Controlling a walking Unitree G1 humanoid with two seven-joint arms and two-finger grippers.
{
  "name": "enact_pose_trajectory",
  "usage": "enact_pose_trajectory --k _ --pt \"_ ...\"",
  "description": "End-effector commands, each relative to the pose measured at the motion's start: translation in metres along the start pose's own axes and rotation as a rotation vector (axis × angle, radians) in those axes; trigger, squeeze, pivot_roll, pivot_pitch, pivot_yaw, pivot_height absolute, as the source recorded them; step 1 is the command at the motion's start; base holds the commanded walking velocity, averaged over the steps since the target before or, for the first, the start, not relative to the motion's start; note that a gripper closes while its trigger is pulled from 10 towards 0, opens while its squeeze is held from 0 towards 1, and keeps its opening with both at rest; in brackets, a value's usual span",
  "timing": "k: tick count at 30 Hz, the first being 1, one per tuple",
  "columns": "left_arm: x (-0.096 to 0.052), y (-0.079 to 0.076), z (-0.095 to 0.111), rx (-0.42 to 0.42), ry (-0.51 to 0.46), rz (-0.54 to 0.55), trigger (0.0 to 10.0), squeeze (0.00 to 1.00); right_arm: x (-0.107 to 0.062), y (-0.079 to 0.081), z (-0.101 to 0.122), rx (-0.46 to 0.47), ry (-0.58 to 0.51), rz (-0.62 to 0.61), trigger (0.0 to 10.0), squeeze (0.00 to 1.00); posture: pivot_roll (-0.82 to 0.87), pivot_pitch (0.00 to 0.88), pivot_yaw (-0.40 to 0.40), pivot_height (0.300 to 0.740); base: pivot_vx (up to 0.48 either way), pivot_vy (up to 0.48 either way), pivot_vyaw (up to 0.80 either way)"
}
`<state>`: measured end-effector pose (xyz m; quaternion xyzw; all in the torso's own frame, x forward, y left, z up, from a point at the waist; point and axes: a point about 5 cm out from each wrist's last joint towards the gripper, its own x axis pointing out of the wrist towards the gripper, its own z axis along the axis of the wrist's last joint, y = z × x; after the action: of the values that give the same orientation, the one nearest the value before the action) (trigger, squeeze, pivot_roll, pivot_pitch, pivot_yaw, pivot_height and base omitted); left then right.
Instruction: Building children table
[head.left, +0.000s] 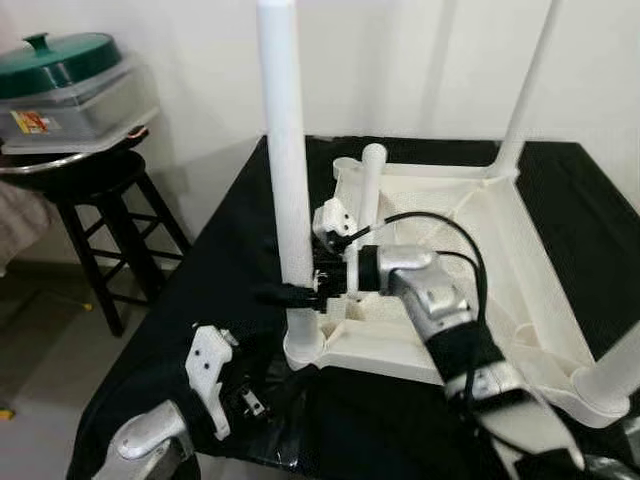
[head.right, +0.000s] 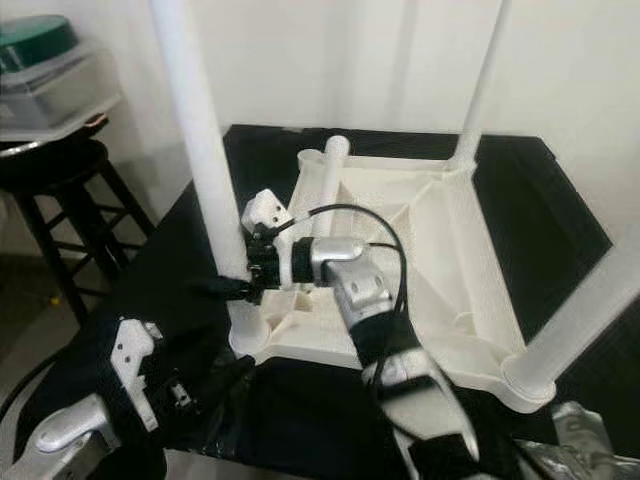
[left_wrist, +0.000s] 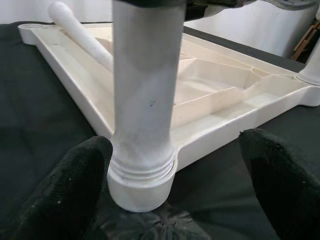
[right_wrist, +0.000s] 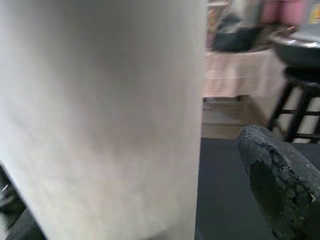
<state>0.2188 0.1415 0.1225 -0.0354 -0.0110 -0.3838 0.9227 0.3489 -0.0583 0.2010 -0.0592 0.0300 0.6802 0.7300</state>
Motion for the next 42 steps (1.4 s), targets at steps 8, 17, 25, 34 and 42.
enact_pose_trajectory --k 8,17,25,34,42 --pt "-0.007 0.006 -0.004 0.038 0.003 0.172 10.0 0.0 -0.005 -0.002 -0.026 0.115 0.063 0.058 0.0 0.0 0.05 0.0 0.028 0.74 0.0 0.0 0.0" --pt "-0.022 -0.003 -0.003 0.09 -0.001 0.242 10.0 0.0 -0.033 -0.004 -0.053 0.168 0.001 -0.167 0.0 0.0 0.03 0.021 0.031 0.74 0.0 0.0 0.0" --pt "-0.032 -0.017 0.002 0.189 0.049 0.205 10.0 0.0 -0.039 0.047 -0.097 0.282 0.231 -0.869 0.0 0.0 -0.01 0.06 0.044 0.74 0.0 0.0 0.0" --pt "-0.026 -0.018 -0.002 0.116 0.035 0.212 10.0 0.0 -0.032 0.039 -0.078 0.227 0.201 -0.776 8.6 0.0 -0.01 0.056 0.045 0.74 0.0 0.0 0.0" --pt "-0.02 -0.019 -0.006 0.063 0.023 0.199 10.0 0.0 -0.027 0.002 0.003 -0.021 -0.06 -0.362 10.0 1.0 0.0 0.032 0.044 0.74 0.0 0.0 0.0"
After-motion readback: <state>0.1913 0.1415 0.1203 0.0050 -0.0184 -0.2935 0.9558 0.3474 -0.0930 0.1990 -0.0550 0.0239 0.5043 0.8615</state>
